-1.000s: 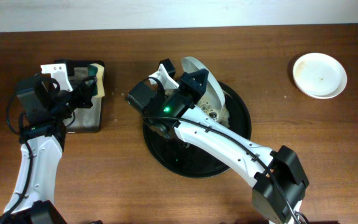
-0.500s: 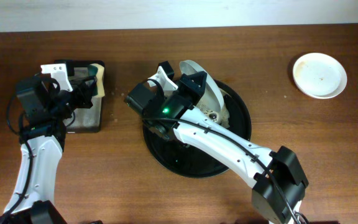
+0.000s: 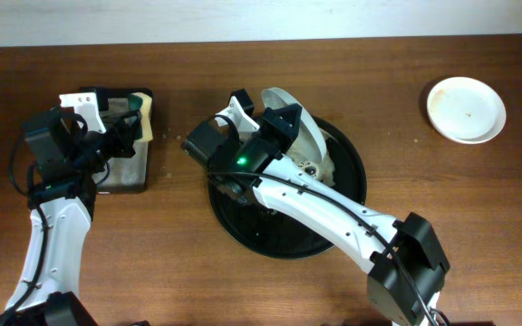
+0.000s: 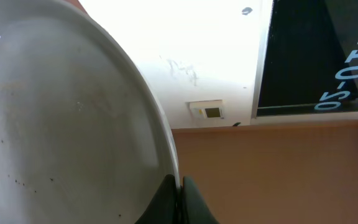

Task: Clean dirty plates on tray and stack at the side
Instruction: 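Lift the white plate with the right gripper and carry it right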

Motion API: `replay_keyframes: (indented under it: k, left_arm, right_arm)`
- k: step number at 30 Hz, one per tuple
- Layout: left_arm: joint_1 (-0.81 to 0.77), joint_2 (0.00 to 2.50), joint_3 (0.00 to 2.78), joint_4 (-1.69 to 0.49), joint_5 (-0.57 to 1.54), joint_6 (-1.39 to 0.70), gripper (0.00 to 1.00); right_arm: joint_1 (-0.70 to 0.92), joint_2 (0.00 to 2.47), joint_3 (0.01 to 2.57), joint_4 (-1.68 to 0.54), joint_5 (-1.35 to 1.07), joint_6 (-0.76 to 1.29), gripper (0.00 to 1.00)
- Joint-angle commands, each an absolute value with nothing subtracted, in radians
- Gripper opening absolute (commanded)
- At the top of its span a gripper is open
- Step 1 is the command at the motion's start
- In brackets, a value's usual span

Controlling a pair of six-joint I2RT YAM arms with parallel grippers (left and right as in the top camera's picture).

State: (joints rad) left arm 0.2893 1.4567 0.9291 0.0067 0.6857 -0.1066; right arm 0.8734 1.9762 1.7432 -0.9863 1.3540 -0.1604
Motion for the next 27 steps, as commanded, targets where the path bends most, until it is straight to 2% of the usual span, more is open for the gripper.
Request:
replay_keyframes:
  k: [1, 3, 9, 11, 13, 18, 21, 27]
  left_arm:
    - [0.294, 1.436, 0.935, 0.007, 0.711, -0.107, 0.00]
    - [0.294, 1.436, 0.935, 0.006, 0.710, -0.107, 0.01]
    - [0.294, 1.436, 0.935, -0.003, 0.667, -0.108, 0.00]
    - [0.294, 1.436, 0.935, -0.012, 0.665, -0.108, 0.00]
    - [0.294, 1.436, 0.935, -0.030, 0.665, -0.108, 0.00]
    - [0.294, 1.436, 0.935, -0.065, 0.664, -0.107, 0.01]
    - [0.294, 1.436, 0.935, -0.096, 0.635, -0.108, 0.01]
    - [0.293, 1.436, 0.935, -0.160, 0.602, -0.107, 0.01]
  right_arm:
    - [0.869, 1.983, 1.760, -0.979, 1.311, -0.139, 0.04]
    - [0.827, 1.971, 1.760, -0.981, 1.209, -0.061, 0.04]
    - [0.674, 1.859, 1.762, -0.957, 0.682, 0.069, 0.04]
    - [0.584, 1.827, 1.762, -0.951, 0.471, 0.069, 0.04]
    - [0.429, 1.812, 1.762, -0.952, 0.183, 0.069, 0.04]
    - [0.168, 1.814, 1.762, -0.948, -0.233, 0.069, 0.04]
    - [0.004, 1.814, 1.762, -0.945, -0.347, 0.069, 0.04]
    - [-0.296, 1.839, 1.762, -0.912, -0.376, 0.069, 0.04]
